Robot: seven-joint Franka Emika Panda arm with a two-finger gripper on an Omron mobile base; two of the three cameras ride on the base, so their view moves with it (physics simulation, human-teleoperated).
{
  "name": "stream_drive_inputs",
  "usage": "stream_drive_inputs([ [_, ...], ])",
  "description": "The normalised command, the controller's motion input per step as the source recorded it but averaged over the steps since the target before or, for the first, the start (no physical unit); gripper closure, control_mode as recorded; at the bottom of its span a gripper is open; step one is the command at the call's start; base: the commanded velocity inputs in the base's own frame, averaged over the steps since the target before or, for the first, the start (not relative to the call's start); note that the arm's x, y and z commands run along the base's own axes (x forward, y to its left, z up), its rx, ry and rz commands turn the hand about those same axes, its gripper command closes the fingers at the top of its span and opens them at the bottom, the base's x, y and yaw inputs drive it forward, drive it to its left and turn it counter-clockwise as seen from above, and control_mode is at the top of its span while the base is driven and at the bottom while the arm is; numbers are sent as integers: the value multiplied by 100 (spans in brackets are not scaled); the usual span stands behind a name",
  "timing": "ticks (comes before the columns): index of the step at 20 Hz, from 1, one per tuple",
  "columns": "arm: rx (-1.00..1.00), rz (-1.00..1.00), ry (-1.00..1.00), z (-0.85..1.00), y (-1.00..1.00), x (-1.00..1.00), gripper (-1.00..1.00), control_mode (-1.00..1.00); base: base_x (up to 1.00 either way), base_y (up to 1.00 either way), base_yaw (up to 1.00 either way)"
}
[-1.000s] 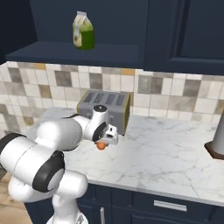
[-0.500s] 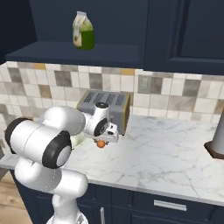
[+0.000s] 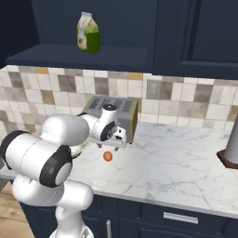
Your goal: Pick the egg and butter from the fridge and place them by the bowl for mixing.
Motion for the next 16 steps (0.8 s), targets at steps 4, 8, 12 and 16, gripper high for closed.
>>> stream_drive_inputs([
  [4, 0, 0, -13, 44, -25, -78, -100, -100, 0, 0, 0],
  [8, 0, 0, -12, 77, -6, -67, -100, -100, 0, 0, 0],
  [12, -1, -4, -6, 84, 0, -68, -100, -100, 0, 0, 0],
  [16, -2, -12, 0, 81, 0, -88, -100, -100, 0, 0, 0],
])
